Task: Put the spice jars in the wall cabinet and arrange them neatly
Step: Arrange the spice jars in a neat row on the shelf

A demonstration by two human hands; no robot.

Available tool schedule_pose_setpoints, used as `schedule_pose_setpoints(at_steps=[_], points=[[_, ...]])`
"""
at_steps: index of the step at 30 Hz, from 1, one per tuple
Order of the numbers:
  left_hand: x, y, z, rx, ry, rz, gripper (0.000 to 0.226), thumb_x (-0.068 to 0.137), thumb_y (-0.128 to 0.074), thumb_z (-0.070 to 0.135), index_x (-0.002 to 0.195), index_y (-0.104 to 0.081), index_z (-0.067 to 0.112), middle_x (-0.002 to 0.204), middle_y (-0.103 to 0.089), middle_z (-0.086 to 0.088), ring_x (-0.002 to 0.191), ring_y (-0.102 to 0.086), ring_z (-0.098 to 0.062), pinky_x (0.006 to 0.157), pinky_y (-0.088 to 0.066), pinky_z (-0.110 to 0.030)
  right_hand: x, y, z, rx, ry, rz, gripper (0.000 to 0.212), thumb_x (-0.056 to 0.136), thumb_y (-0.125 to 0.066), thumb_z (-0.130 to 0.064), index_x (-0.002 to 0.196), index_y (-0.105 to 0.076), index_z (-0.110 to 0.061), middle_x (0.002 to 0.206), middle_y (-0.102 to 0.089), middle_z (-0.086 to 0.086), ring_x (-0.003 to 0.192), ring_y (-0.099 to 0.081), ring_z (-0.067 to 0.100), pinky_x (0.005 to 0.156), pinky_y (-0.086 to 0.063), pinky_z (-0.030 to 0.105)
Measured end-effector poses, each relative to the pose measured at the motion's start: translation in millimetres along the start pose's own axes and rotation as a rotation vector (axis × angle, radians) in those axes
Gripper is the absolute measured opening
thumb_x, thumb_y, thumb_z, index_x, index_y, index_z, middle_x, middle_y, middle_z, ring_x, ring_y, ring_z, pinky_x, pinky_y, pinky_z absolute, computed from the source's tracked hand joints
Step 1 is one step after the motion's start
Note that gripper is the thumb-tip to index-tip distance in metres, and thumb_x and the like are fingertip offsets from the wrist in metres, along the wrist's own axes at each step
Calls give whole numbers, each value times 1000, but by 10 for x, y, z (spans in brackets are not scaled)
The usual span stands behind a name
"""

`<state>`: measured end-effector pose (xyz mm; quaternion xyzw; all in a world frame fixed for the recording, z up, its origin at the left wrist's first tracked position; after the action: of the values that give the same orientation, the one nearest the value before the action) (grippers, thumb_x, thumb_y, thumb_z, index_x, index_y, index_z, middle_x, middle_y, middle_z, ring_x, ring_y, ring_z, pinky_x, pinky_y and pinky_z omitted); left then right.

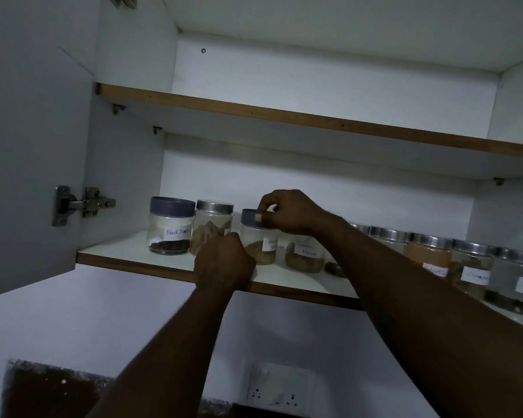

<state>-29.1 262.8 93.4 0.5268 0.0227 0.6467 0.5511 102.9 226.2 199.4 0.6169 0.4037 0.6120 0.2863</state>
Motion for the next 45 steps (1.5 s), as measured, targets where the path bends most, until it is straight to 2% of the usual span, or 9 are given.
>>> schedule_pose_setpoints(at_steps=[3, 7, 9, 13, 19, 26, 34, 38, 45], points=[[71, -78, -15, -2, -27, -97, 38, 85, -69, 38, 117, -65, 18, 121, -67, -5, 105, -63, -23, 77, -45, -31, -52, 21, 89, 97, -42, -128, 22, 98, -62, -22, 116, -72, -28, 120, -67, -9, 111, -59, 14, 86, -46, 28], [144, -163, -39, -3, -58, -199, 55, 81, -72, 50, 125, -60, 19, 130, -64, -5, 112, -62, -24, 91, -50, -35, -65, 50, 81, -26, -18, -131, 35, 99, -58, -14, 130, -70, -25, 131, -69, -3, 119, -60, 17, 101, -49, 37], [146, -166, -37, -6, -64, -174, 54, 80, -74, 51, 122, -62, 20, 123, -66, -4, 109, -62, -23, 86, -50, -33, -51, 79, 60, -82, 0, -93, 32, 97, -62, -20, 127, -72, -26, 126, -72, -4, 114, -63, 16, 99, -52, 38], [114, -113, -41, -7, -56, -86, 47, 79, -76, 46, 116, -65, 18, 113, -69, -3, 101, -63, -22, 77, -45, -30, -30, 157, 105, -77, -19, 13, 13, 89, -75, -31, 100, -80, -27, 97, -77, -9, 95, -67, 9, 87, -55, 34], [116, -119, -12, 12, -68, -132, 56, 81, -74, 48, 129, -59, 22, 124, -67, 1, 114, -61, -21, 91, -52, -37, -16, 165, 141, -42, -38, 97, 17, 83, -83, -35, 79, -75, -20, 78, -72, -8, 77, -65, 7, 70, -51, 28], [102, -114, 1, -18, -79, -151, 49, 82, -75, 41, 127, -63, 23, 121, -70, 3, 112, -62, -20, 90, -53, -36, -25, 148, 186, 3, -61, 68, 7, 81, -84, -28, 83, -80, -23, 83, -76, -9, 83, -68, 7, 83, -59, 36], [95, -129, -11, -32, -75, -146, 56, 82, -74, 40, 135, -59, 27, 143, -56, -2, 127, -55, -26, 99, -48, -38, -6, 111, 225, 65, -74, 71, 6, 82, -84, -28, 84, -79, -25, 83, -75, -11, 84, -68, 6, 78, -55, 30], [69, -90, -12, -52, -69, -62, 51, 83, -72, 31, 133, -62, 30, 128, -67, 1, 114, -62, -22, 86, -50, -32, -11, 117, 265, 100, -90, 72, 8, 81, -85, -30, 81, -77, -30, 83, -75, -13, 85, -68, 4, 75, -53, 25], [20, -12, 0, -122, -58, 25, 48, 79, -74, 18, 126, -68, 28, 118, -71, 3, 108, -64, -19, 79, -43, -25, -29, 117, 276, 107, -87, 85, 9, 81, -84, -32, 80, -76, -34, 82, -74, -16, 85, -67, 0, 70, -47, 22]])
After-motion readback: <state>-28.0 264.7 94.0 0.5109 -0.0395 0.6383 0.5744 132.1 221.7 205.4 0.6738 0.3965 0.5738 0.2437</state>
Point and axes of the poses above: each hand's wrist, its own x-axis towards the middle knuckle, its own y-axis out of the back of the hand, z = x × y, the point moved 6 cm from there along x, towards the middle knuckle
